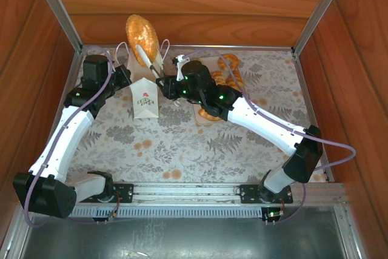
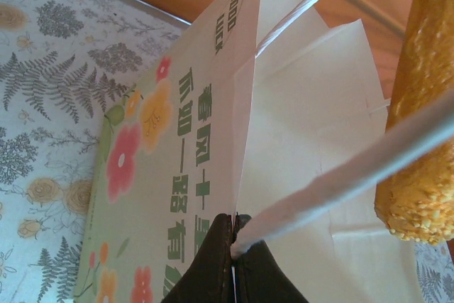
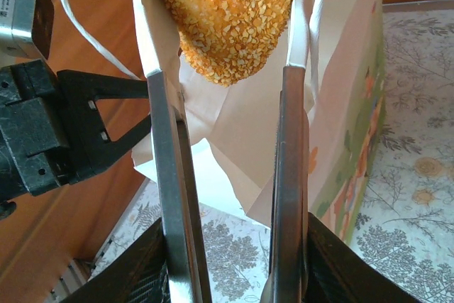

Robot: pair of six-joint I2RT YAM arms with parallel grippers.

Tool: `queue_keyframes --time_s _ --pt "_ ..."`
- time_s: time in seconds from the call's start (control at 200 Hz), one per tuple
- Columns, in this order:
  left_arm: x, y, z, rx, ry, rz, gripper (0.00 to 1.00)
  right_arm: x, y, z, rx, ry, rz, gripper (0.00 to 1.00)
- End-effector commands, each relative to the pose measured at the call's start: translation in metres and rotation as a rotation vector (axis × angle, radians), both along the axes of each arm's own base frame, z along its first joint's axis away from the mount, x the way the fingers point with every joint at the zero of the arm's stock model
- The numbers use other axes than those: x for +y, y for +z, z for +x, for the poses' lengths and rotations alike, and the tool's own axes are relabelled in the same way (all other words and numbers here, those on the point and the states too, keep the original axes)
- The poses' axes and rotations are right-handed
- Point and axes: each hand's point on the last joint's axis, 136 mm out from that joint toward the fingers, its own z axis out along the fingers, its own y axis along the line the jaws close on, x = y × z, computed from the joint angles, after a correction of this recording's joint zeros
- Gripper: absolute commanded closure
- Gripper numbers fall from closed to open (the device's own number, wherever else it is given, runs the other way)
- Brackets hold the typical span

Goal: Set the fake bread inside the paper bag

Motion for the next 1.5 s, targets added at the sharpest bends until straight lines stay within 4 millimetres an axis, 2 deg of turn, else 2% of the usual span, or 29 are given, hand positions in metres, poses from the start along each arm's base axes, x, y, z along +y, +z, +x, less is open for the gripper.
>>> queue_keyframes --time_s 0.0,0.255,0.81,1.494 --pt "-0.002 0.003 0.001 -0.023 0.004 -0.012 1.00 -0.004 0.019 0.000 -0.070 -0.019 0.027 0.88" --pt "-0.003 0.001 0.002 -0.022 -0.003 -0.017 1.00 -0.008 0.012 -0.002 -0.068 -0.024 -0.006 0.88" --pt "0.000 0.003 0.001 -0.032 0.012 -0.014 1.00 -0.021 0.013 -0.005 -0.101 -0.044 -0.043 0.88" --pt "-0.002 0.006 -0.001 -0.046 0.022 -0.058 1.00 -0.027 0.004 -0.011 -0.104 -0.008 -0.142 0.88"
